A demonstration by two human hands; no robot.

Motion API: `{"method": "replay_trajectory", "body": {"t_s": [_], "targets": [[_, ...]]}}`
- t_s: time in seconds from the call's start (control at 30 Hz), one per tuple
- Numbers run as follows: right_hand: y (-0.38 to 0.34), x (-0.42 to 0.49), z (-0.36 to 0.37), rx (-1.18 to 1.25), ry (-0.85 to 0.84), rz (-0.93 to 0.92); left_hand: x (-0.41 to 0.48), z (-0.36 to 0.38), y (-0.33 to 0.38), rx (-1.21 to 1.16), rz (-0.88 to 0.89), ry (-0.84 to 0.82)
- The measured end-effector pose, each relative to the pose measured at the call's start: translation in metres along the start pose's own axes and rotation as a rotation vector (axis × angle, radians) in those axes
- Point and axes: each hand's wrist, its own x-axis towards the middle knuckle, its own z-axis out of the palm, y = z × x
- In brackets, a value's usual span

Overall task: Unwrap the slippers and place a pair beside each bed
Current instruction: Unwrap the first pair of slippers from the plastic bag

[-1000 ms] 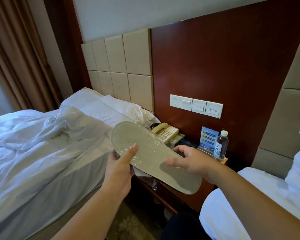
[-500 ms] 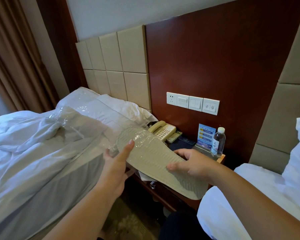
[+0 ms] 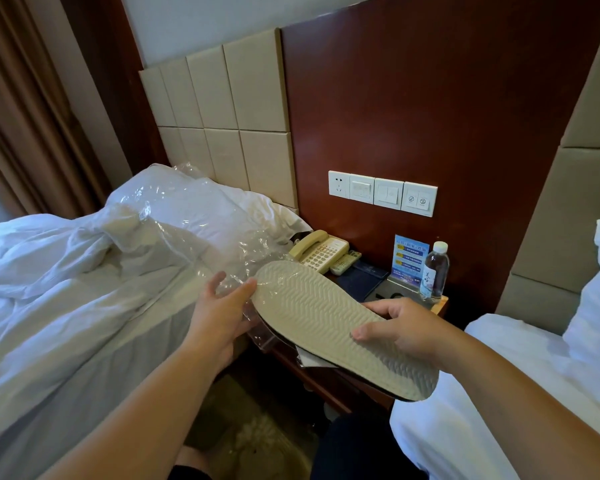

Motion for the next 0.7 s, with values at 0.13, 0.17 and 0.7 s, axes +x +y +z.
{"method": "replay_trajectory", "body": {"t_s": [0.13, 0.17, 0.7], "targets": [[0.013, -0.002, -0.012, 0.010, -0.001, 0.018, 0.016, 0.002, 0.001, 0.187, 0.144, -0.003], [0.017, -0.003, -0.014, 0.010, 0.005, 0.025, 0.020, 0.002, 0.002, 0.210, 0.164, 0.007], [0.046, 0.017, -0.044, 0.402, 0.239, 0.115, 0.044, 0.050, -0.054, 0.434, 0.024, -0.107]]}}
